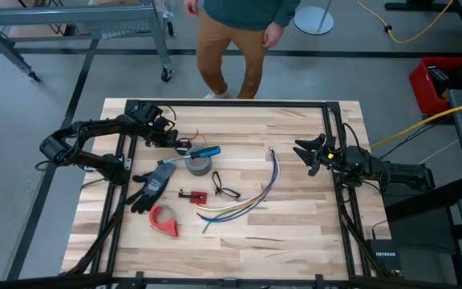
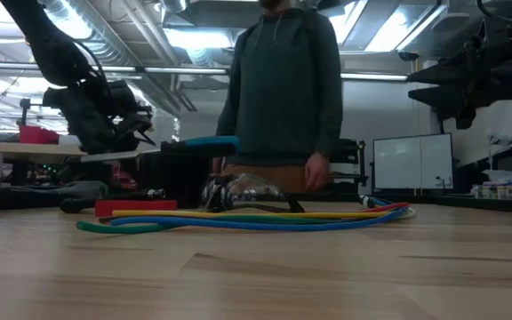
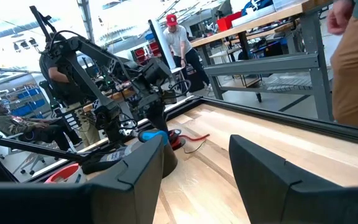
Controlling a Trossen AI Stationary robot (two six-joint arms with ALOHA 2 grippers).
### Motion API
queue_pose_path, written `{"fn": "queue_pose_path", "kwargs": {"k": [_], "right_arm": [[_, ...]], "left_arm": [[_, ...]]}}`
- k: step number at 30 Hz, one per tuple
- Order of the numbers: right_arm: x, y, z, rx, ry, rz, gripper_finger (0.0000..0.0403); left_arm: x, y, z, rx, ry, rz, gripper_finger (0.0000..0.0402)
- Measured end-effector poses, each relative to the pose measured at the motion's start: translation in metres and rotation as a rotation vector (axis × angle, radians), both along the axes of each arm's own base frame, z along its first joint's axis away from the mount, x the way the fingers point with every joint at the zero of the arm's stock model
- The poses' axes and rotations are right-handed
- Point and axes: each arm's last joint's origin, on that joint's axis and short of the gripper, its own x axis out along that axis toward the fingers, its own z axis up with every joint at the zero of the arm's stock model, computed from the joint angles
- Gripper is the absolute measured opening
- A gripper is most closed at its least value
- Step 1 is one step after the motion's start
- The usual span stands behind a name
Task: Coil cords
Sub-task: Uncoil the red wire from the spool
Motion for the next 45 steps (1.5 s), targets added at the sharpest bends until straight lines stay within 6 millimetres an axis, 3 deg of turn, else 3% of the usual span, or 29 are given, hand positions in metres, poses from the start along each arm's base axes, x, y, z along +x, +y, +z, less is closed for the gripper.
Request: {"fn": "queue_pose_path", "kwargs": {"k": [11, 21, 27, 45], "right_arm": [[0.0, 0.0, 0.0, 0.0, 0.0, 0.0, 0.0188], [0.0, 0.0, 0.0, 0.0, 0.0, 0.0, 0.0188], [0.0, 0.0, 0.0, 0.0, 0.0, 0.0, 0.0188], [0.0, 0.0, 0.0, 0.0, -0.004, -0.001, 0.0188]], "left_arm": [[0.005, -0.003, -0.005, 0.007, -0.08, 0.016, 0.0095], [0.012, -0.004, -0.003, 0.079, -0.093, -0.015, 0.0065], [0.012, -0.003, -0.002, 0.136, -0.084, -0.053, 0.0008], [0.019, 0.008, 0.007, 0.306, -0.154, -0.047, 0.0]]}}
